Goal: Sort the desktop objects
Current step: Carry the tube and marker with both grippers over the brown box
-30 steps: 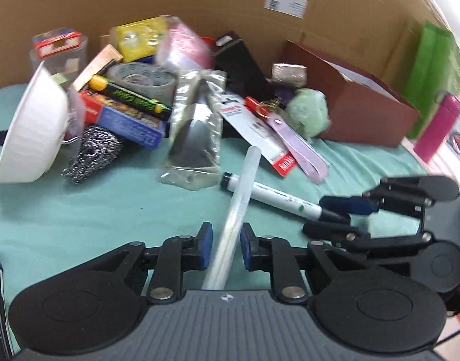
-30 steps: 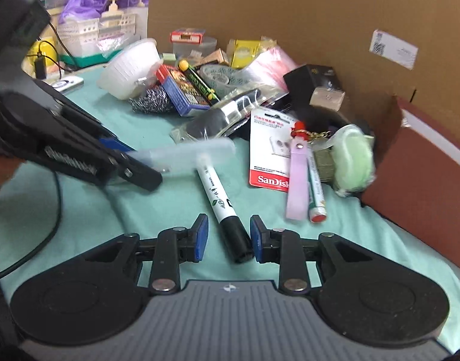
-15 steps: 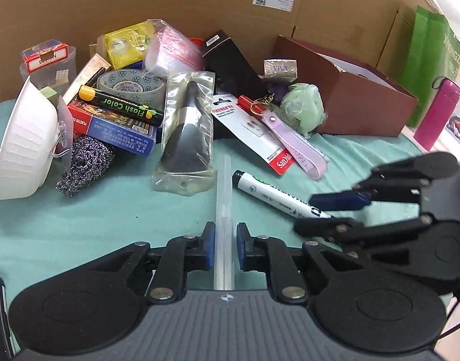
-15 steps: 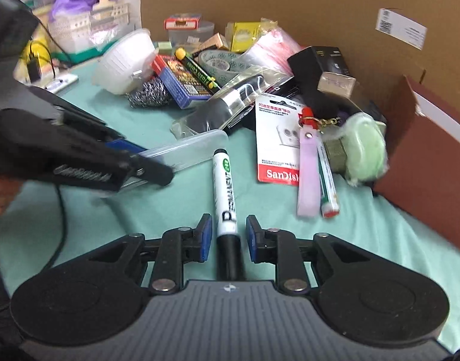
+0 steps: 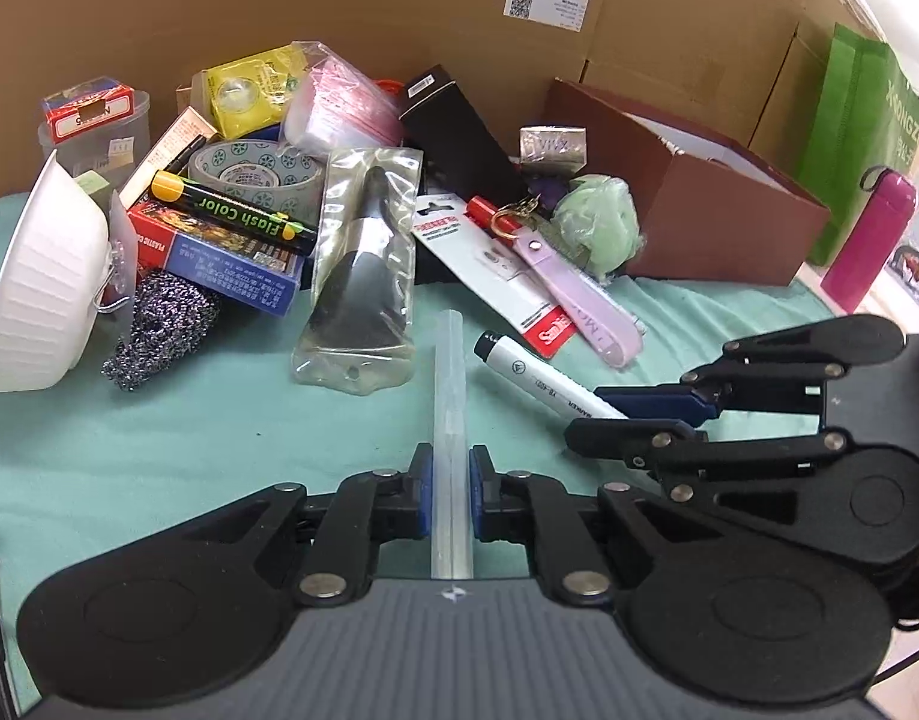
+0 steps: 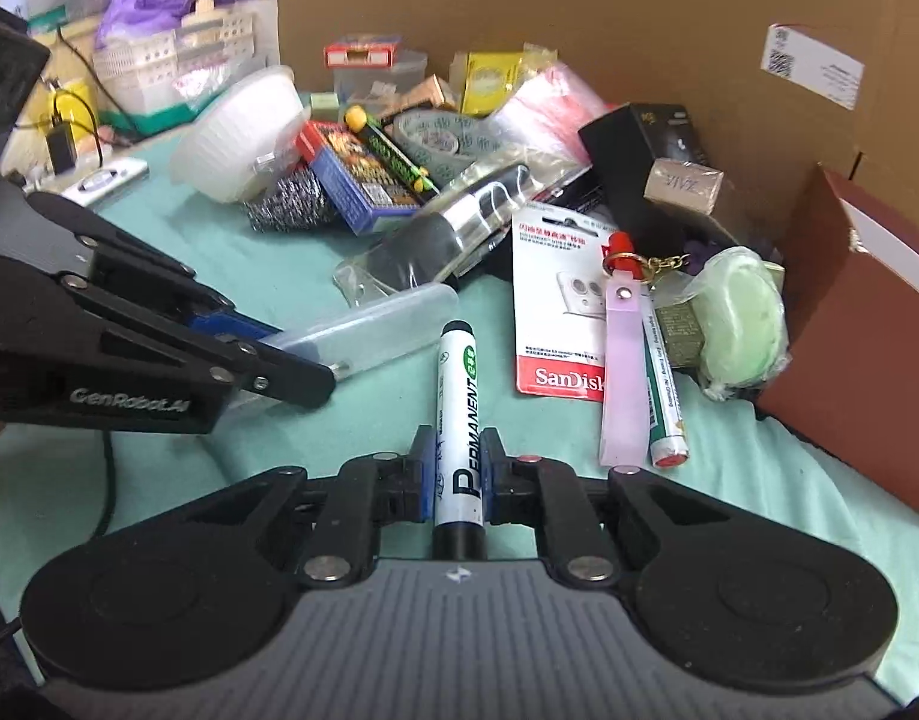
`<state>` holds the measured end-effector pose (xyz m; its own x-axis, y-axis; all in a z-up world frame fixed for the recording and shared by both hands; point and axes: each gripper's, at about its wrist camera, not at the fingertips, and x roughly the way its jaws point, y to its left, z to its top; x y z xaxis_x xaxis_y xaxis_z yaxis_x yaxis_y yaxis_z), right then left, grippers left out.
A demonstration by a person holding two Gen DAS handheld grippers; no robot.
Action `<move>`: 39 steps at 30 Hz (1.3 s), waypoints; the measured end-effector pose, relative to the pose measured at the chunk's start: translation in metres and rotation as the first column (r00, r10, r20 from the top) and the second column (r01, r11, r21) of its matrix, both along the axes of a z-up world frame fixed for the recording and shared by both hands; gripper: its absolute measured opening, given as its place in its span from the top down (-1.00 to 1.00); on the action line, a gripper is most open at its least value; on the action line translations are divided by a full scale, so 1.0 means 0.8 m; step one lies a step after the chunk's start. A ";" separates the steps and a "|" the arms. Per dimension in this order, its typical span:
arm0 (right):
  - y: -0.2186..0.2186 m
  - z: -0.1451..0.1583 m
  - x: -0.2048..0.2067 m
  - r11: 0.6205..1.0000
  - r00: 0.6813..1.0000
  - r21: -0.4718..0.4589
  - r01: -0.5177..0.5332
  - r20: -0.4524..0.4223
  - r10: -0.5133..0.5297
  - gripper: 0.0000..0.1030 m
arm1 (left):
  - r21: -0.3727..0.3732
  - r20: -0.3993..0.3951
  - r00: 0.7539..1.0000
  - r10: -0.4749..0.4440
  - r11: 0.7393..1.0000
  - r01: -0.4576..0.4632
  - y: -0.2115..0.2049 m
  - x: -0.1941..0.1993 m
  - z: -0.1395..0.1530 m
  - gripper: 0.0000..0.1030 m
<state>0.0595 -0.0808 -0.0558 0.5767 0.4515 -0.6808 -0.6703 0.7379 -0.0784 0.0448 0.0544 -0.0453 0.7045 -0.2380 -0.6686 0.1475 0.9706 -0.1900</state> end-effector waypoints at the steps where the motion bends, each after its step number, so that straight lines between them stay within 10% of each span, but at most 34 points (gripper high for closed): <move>1: -0.003 0.002 -0.002 1.000 1.000 0.012 0.006 0.002 -0.006 0.75 | -0.003 0.005 1.000 -0.002 1.000 0.002 -0.002 -0.001 0.003 0.80; 19: -0.131 0.083 0.019 0.946 0.951 0.212 0.246 0.137 -0.278 0.75 | -0.093 0.193 0.969 -0.156 0.980 0.176 -0.115 0.083 0.108 0.80; 39: -0.272 0.101 0.207 0.796 0.793 0.211 0.567 0.121 -0.597 0.75 | -0.173 0.093 0.982 -0.164 0.969 0.178 -0.250 0.292 0.116 0.80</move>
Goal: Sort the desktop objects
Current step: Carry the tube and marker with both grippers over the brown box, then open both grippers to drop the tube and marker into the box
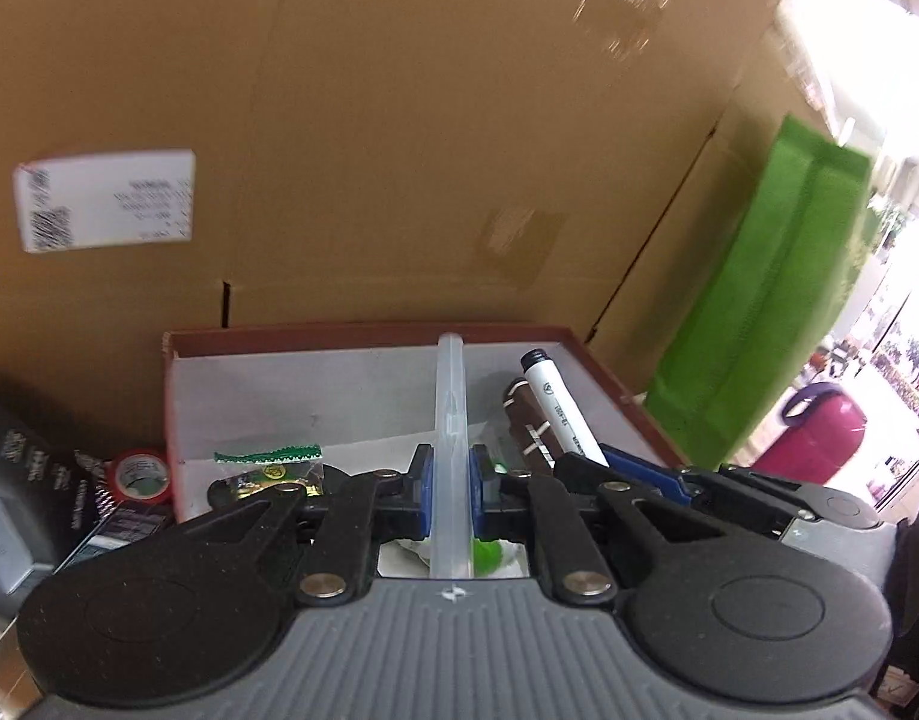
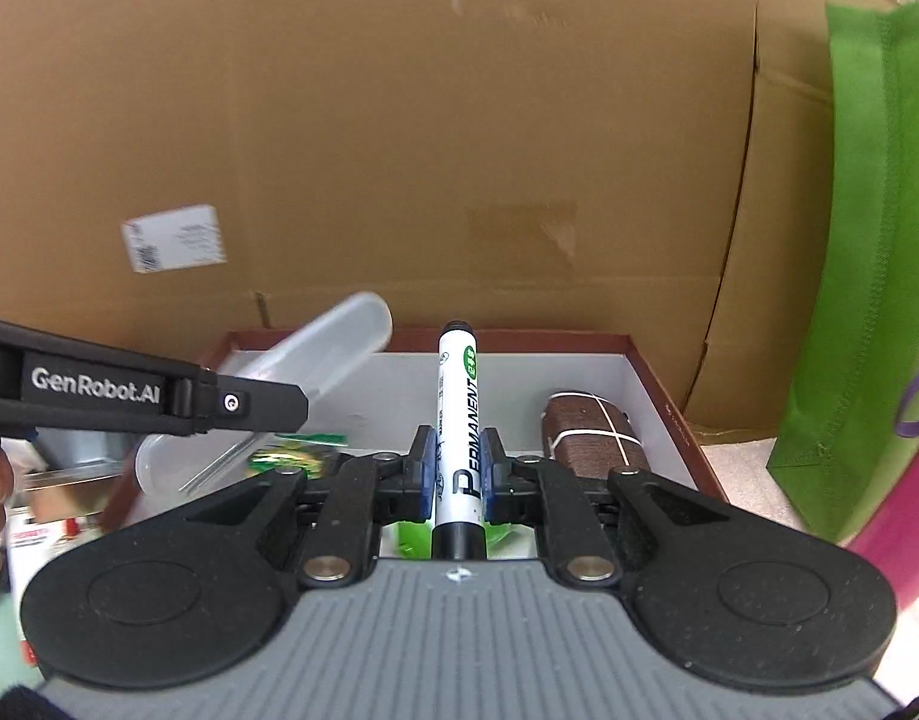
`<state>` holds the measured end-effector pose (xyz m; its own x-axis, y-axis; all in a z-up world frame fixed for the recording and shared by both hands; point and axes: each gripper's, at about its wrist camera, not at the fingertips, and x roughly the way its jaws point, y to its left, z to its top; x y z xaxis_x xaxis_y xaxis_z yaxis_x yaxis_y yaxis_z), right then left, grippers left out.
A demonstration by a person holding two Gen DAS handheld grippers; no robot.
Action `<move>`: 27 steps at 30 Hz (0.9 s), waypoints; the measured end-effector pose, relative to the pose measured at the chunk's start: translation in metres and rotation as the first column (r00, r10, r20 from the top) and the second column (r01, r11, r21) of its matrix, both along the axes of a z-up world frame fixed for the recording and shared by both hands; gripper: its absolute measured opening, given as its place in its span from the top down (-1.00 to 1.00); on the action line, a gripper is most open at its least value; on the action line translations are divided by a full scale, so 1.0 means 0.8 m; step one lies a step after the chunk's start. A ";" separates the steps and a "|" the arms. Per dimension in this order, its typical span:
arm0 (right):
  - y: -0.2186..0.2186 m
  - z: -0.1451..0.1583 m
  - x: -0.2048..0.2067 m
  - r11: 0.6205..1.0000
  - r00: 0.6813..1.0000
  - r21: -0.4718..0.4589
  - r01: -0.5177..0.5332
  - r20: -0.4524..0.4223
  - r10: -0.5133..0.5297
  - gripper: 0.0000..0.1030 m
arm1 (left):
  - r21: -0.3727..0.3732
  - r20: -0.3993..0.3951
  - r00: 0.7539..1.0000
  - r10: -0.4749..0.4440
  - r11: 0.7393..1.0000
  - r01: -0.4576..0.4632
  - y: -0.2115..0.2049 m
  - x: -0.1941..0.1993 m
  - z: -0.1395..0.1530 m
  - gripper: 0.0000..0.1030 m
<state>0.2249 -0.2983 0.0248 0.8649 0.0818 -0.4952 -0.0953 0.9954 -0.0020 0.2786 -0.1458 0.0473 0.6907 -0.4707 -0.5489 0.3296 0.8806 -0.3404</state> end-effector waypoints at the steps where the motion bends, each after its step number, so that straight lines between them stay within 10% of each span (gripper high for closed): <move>1: -0.002 -0.005 0.009 1.000 1.000 -0.002 0.005 -0.010 -0.005 0.75 | 0.007 -0.009 1.000 0.003 1.000 -0.003 -0.003 0.006 -0.005 0.80; 14: -0.014 -0.046 0.063 0.999 0.994 -0.033 0.043 -0.099 -0.046 0.74 | 0.052 -0.050 0.999 0.003 0.999 -0.001 -0.015 0.039 -0.035 0.71; 17: -0.012 -0.045 0.060 0.999 0.995 -0.039 0.023 -0.092 -0.027 0.13 | 0.038 -0.022 0.999 0.027 0.999 -0.027 -0.008 0.032 -0.030 -0.51; 24: 0.007 -0.041 0.033 0.991 0.999 -0.133 -0.009 -0.046 0.003 -0.71 | 0.040 0.042 0.999 -0.029 0.999 0.028 -0.005 0.011 -0.023 -0.80; 27: 0.016 -0.038 0.020 0.987 1.000 -0.160 -0.014 -0.020 0.011 -0.75 | 0.081 0.058 0.998 -0.028 0.996 0.024 -0.009 0.002 -0.022 -0.81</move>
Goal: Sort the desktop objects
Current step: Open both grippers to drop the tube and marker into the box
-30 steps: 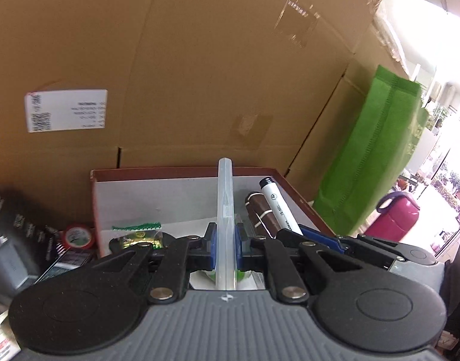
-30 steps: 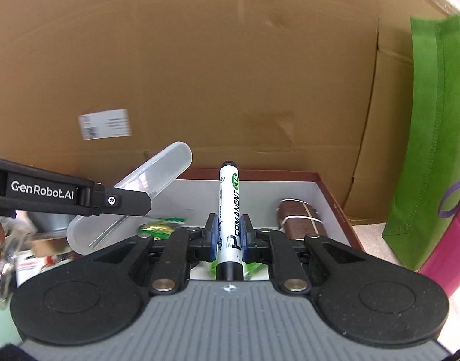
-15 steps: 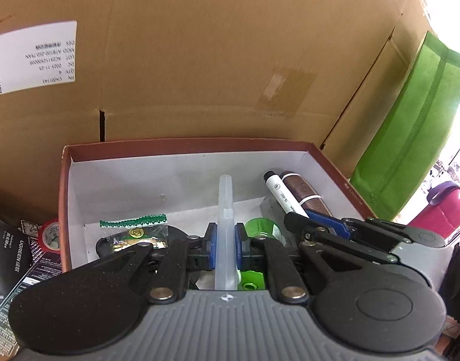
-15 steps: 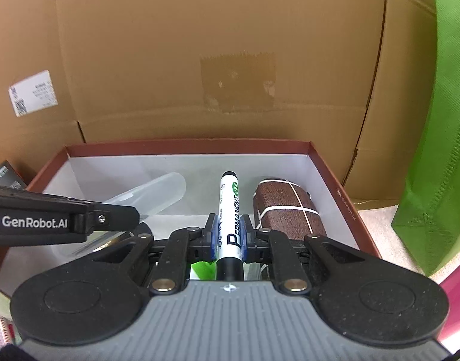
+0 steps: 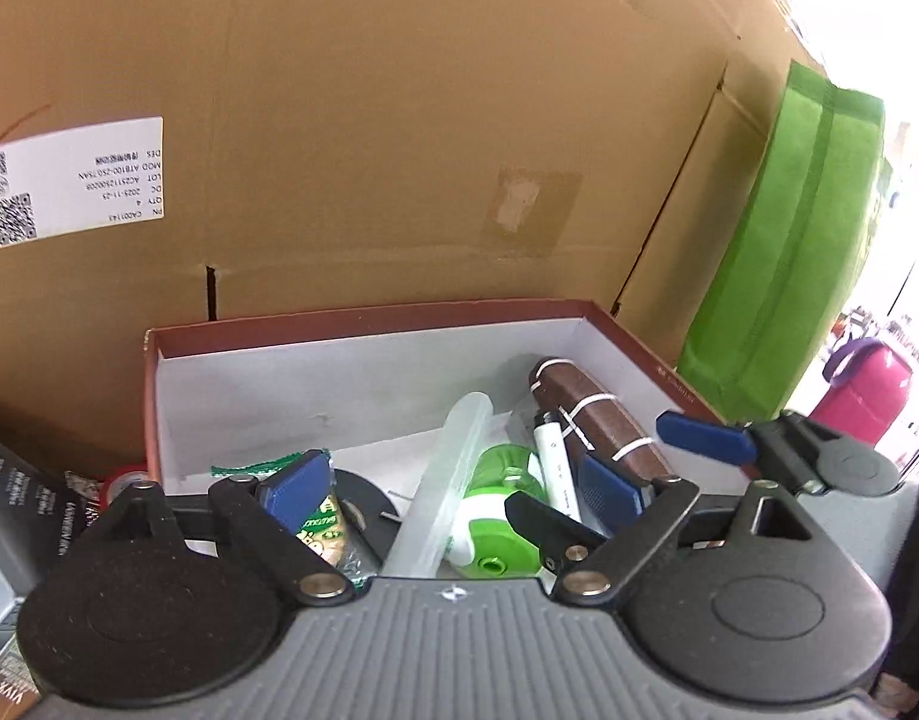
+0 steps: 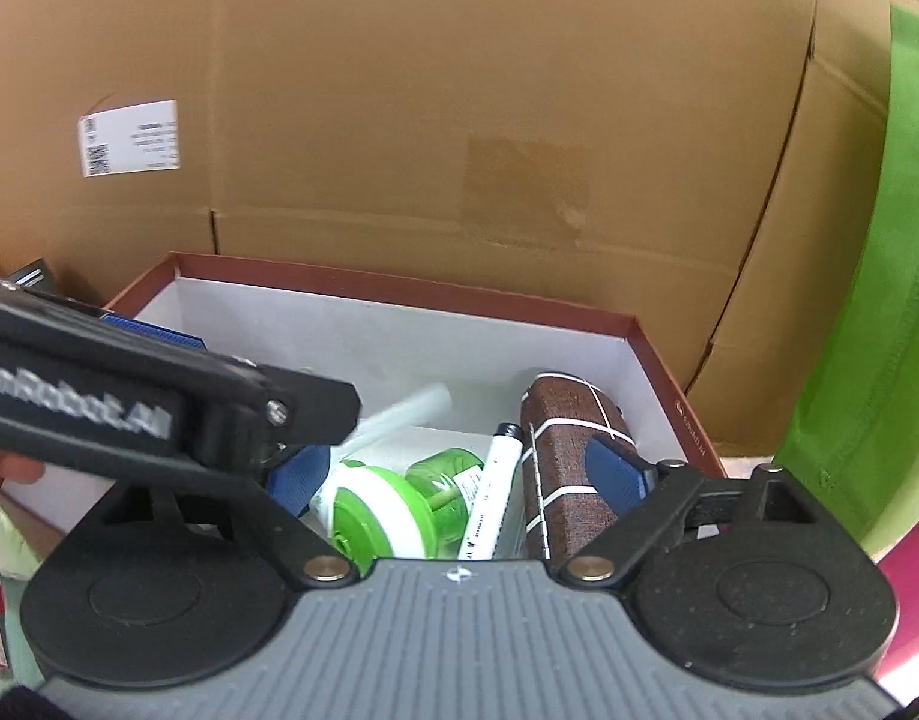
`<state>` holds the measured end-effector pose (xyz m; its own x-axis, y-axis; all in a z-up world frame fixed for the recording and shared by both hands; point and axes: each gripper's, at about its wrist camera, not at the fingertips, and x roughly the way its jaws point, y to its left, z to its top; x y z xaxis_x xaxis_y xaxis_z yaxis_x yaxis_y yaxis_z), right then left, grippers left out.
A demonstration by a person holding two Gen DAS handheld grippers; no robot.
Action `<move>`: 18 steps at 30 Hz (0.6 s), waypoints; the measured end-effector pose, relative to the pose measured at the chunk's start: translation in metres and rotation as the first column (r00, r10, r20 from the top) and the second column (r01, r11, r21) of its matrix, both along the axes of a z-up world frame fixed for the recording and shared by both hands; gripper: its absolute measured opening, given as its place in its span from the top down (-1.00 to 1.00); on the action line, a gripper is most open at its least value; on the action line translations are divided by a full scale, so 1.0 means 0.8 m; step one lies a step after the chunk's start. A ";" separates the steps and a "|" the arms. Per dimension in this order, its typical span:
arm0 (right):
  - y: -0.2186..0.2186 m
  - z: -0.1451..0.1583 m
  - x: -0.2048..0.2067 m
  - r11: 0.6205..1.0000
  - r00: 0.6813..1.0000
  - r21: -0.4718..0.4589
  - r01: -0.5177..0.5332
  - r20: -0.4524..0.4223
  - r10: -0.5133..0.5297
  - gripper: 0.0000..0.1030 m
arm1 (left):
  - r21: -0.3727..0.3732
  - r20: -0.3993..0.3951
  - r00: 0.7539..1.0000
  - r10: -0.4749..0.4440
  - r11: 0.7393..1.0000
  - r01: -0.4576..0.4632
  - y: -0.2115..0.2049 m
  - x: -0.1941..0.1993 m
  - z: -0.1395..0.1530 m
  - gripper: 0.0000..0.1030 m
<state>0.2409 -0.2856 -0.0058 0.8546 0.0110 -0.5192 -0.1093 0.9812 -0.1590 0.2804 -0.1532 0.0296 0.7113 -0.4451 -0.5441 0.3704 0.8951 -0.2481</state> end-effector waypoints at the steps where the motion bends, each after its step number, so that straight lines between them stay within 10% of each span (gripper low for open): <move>1: 0.002 0.001 -0.002 1.000 1.000 -0.004 -0.002 0.000 0.002 -0.76 | 0.013 0.003 1.000 -0.003 1.000 0.003 -0.001 -0.003 0.000 -0.81; 18: 0.021 0.025 -0.044 0.999 1.000 -0.046 -0.006 0.004 0.006 -0.77 | 0.041 0.064 0.998 -0.001 0.999 -0.002 0.012 -0.064 0.017 -0.81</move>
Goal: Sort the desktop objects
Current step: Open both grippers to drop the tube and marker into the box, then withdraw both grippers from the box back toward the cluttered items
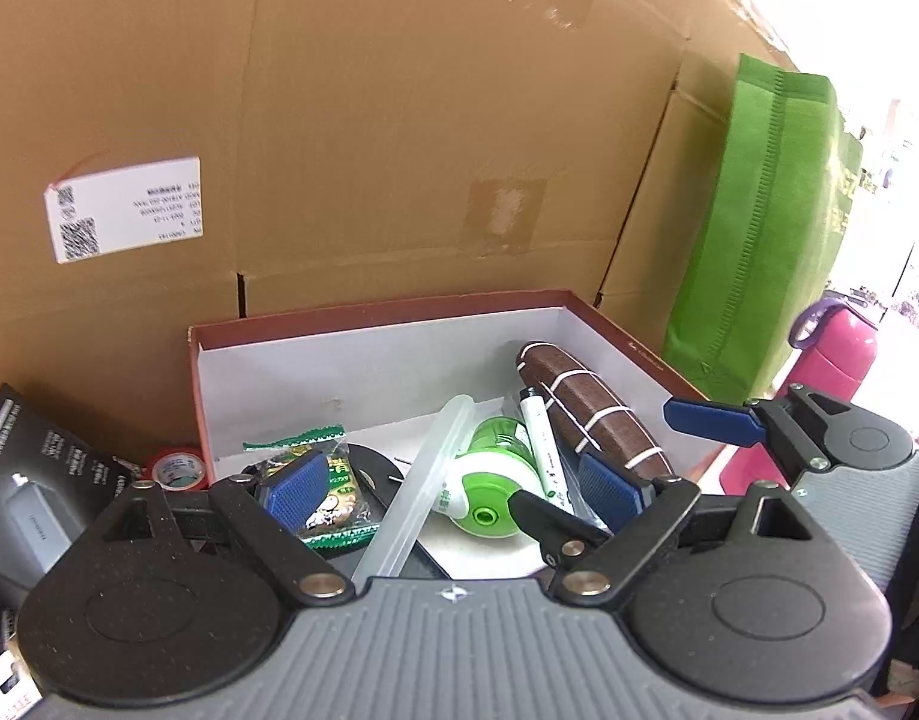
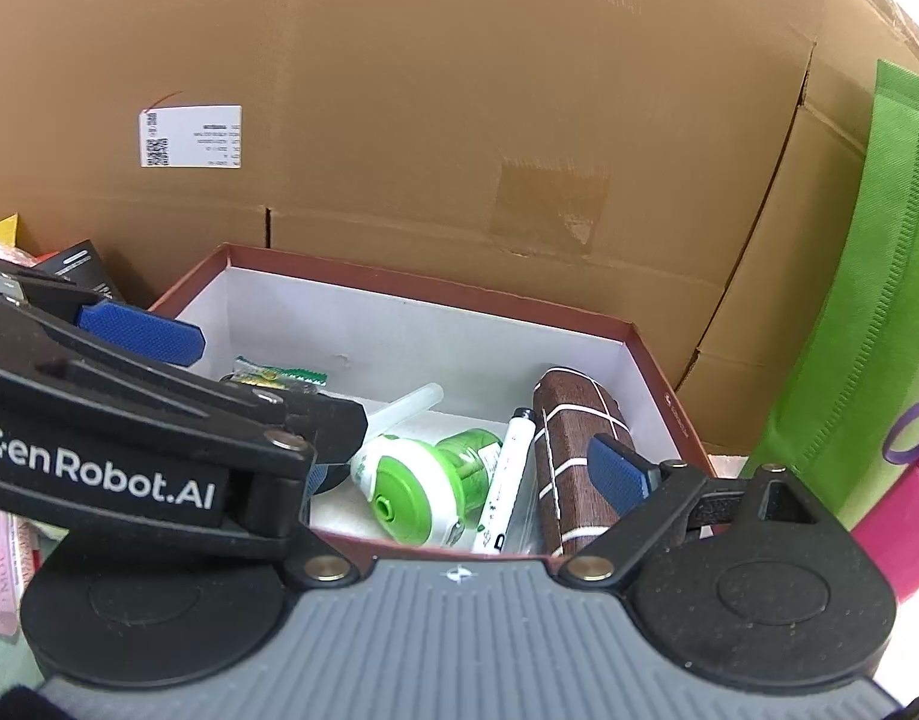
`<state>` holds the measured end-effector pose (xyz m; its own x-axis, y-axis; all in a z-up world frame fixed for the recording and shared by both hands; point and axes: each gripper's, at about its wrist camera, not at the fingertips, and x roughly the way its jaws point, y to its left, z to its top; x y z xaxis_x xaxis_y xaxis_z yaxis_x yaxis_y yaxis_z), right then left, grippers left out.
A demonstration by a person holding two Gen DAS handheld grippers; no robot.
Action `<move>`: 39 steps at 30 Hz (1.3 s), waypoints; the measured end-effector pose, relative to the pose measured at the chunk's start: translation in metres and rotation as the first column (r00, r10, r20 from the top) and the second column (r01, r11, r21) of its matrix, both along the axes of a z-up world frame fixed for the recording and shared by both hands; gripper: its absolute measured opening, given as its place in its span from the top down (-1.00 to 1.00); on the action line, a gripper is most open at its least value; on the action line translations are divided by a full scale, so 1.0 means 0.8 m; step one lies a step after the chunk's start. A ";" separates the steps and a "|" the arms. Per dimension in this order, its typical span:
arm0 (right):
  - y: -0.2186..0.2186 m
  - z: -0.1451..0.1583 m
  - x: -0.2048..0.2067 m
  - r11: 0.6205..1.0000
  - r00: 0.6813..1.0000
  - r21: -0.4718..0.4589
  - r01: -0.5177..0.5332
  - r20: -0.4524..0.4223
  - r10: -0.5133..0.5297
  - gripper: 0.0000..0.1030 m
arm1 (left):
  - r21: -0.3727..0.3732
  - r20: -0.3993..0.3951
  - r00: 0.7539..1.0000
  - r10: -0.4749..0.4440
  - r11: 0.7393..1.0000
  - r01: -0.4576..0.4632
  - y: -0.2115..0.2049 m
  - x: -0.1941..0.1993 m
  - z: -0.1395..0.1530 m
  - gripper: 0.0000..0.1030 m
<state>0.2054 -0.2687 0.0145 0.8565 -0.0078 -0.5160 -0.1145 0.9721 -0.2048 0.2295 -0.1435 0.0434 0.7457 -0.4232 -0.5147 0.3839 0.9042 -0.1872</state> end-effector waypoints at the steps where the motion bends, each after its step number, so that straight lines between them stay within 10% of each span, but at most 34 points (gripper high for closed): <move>1: 0.002 0.001 -0.004 1.000 1.000 -0.002 0.000 0.000 0.000 -0.77 | 0.002 0.009 1.000 -0.002 1.000 0.001 -0.001 -0.005 0.000 -0.81; 20: 0.038 0.018 -0.090 0.999 0.999 0.032 -0.025 0.022 0.024 -0.79 | -0.006 0.106 0.993 0.043 0.999 -0.042 0.027 -0.100 0.015 -0.81; 39: 0.109 -0.041 -0.176 0.977 0.985 0.123 -0.172 0.029 0.170 -0.80 | -0.090 -0.030 0.988 0.153 0.984 -0.155 0.123 -0.181 -0.061 -0.83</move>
<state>0.0645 -0.1817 -0.0183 0.8491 0.2028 -0.4877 -0.2783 0.9566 -0.0867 0.0849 -0.0452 -0.0058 0.7943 -0.3508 -0.4961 0.2365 0.9306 -0.2795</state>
